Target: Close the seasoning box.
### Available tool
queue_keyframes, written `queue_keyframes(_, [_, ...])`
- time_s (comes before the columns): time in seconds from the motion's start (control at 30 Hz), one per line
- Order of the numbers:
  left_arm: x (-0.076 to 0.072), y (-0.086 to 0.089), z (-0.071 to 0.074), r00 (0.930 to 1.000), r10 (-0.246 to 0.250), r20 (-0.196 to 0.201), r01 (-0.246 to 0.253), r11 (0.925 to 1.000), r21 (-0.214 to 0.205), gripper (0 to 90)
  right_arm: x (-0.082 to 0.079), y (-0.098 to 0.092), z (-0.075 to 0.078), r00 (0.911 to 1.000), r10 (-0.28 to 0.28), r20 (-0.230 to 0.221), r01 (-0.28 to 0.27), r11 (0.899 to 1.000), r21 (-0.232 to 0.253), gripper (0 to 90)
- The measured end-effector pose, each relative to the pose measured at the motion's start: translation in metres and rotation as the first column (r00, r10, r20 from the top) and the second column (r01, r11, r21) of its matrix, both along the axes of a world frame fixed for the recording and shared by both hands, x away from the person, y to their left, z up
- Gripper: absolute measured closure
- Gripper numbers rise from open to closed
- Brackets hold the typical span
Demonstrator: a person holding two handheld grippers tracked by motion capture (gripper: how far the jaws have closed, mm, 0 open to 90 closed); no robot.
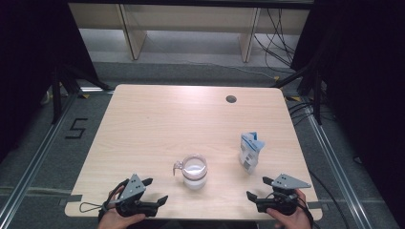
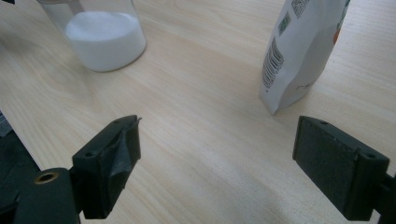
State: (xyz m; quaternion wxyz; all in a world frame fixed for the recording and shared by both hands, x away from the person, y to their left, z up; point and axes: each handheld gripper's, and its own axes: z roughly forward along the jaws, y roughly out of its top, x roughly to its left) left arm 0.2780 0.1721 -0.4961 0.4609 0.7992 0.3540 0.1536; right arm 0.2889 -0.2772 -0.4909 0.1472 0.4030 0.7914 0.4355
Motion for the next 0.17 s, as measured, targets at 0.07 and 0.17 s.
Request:
queue_keyframes(0.07, [0.0001,-0.0002,-0.0002,1.0000,0.002,0.000,-0.002,1.0000,-0.007,18.6,0.0001,-0.0001,-0.0001,1.0000,-0.001,0.000,0.001,1.000,0.001,16.1])
queue_keyframes(0.17, [0.0014,0.0014,0.0001,0.9999,0.010,0.009,-0.010,0.9999,-0.005,19.3,0.0005,-0.0004,-0.0002,1.0000,-0.002,-0.001,0.002,1.000,0.002,16.1])
